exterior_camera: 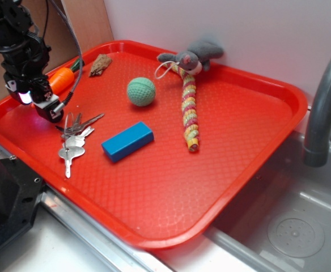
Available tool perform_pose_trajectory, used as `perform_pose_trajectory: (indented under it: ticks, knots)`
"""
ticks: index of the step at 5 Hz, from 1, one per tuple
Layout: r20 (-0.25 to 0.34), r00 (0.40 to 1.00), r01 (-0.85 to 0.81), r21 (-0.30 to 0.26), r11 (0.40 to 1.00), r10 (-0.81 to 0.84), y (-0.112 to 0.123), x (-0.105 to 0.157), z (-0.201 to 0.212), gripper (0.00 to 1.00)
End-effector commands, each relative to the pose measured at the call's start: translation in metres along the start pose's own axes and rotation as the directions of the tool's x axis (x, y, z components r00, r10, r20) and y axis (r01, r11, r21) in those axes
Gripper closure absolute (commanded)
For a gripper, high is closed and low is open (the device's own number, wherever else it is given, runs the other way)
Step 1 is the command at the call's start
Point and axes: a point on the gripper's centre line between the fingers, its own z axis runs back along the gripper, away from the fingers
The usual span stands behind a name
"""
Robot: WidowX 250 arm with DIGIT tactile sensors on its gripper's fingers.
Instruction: Grab the carrot.
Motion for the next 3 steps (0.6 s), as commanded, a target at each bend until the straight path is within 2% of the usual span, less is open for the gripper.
perform_pose_trajectory:
  ticks: [1,2,3]
  knots:
    - [0.043,0.996,-0.071,-0.05,0.996,0.073,0.022,0.013,0.015,0.0]
    - [0.039,0.997,-0.066,-0.082,0.994,0.07,0.034,0.033,0.02,0.0]
    - [0.047,0.995,-0.085,-0.084,0.993,0.089,0.035,0.045,0.01,0.0]
